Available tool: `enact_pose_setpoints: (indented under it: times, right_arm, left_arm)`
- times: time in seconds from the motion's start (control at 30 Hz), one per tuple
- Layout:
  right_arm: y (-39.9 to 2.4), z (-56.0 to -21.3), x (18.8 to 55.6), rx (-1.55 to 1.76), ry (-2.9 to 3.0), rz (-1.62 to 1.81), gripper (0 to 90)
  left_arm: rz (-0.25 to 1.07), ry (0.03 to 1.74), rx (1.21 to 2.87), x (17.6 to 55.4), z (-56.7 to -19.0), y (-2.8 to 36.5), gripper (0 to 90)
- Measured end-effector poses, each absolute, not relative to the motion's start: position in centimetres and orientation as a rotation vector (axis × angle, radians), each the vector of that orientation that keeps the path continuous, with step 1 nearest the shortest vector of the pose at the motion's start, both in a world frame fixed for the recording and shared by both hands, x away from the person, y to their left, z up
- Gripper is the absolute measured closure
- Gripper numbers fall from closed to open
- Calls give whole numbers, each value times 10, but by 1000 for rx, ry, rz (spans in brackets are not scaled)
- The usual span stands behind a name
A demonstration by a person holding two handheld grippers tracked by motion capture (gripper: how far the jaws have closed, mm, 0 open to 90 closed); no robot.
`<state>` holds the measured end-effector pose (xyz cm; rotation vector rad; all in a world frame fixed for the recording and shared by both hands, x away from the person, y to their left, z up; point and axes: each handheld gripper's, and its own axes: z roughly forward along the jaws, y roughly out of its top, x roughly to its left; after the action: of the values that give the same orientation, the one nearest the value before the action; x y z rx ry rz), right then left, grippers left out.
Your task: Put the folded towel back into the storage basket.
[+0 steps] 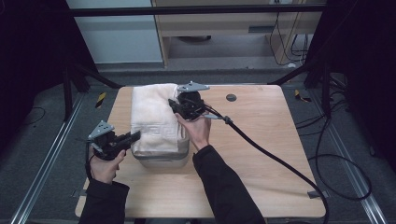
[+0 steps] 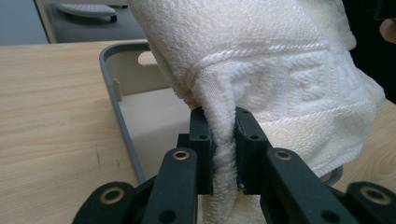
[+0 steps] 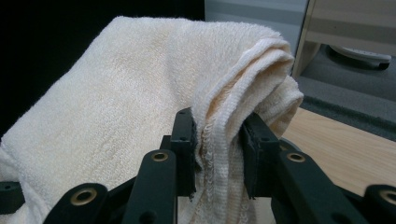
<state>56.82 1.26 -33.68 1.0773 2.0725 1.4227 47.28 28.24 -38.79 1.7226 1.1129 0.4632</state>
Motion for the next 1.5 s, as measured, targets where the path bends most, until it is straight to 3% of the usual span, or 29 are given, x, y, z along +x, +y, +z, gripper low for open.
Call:
enact_pose_setpoints:
  times: [1.5]
  right_arm:
    - [22,-421,594,1198,2165,1292,683]
  left_arm:
    - [468,1227,1908,496,-438,271,786]
